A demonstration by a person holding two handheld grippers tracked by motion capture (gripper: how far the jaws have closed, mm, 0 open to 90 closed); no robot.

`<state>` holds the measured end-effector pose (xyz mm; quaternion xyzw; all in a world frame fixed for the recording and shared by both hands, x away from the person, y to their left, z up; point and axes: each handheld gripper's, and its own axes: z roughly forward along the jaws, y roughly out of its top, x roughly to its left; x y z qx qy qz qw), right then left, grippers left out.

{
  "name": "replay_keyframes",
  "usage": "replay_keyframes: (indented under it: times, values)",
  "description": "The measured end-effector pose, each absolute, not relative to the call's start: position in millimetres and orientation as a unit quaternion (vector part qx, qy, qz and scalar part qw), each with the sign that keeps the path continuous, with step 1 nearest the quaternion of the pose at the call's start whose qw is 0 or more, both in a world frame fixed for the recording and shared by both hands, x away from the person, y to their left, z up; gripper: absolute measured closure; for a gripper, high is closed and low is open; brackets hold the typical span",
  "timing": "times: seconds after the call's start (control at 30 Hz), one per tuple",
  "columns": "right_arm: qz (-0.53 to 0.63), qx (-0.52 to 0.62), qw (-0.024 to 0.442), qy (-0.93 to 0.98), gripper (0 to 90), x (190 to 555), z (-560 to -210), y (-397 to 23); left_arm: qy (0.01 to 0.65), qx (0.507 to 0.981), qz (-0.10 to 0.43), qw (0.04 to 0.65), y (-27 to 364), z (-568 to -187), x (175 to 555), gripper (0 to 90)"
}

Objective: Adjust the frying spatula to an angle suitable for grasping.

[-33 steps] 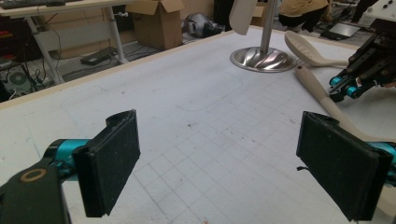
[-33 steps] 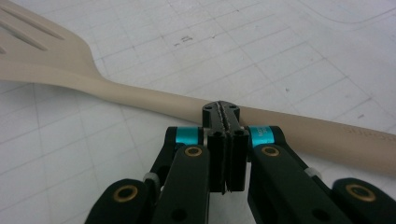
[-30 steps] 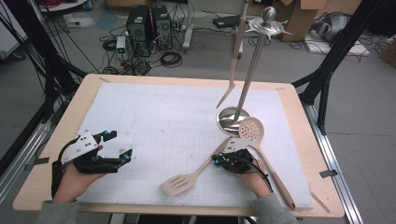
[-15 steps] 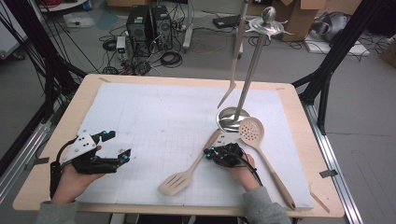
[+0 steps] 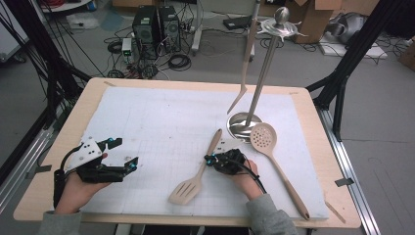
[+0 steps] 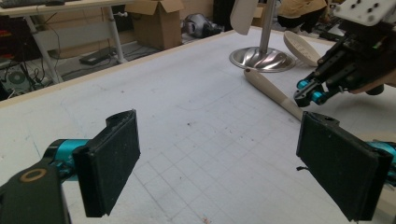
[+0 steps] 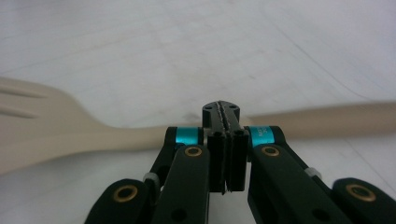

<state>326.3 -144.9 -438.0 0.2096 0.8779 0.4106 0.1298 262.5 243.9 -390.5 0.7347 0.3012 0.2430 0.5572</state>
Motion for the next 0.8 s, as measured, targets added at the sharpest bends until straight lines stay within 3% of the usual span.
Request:
replay_keyframes:
  times: [0.4,0.8]
  values:
    - [0.384,0.142,0.086,0.909,90.0,316,-442,-95,0.302,0.734,0.245,0.557,246,-390,261,13.8]
    - [0.390,0.139,0.062,0.908,90.0,308,-442,-117,0.300,0.736,0.243,0.557,243,-391,261,13.8]
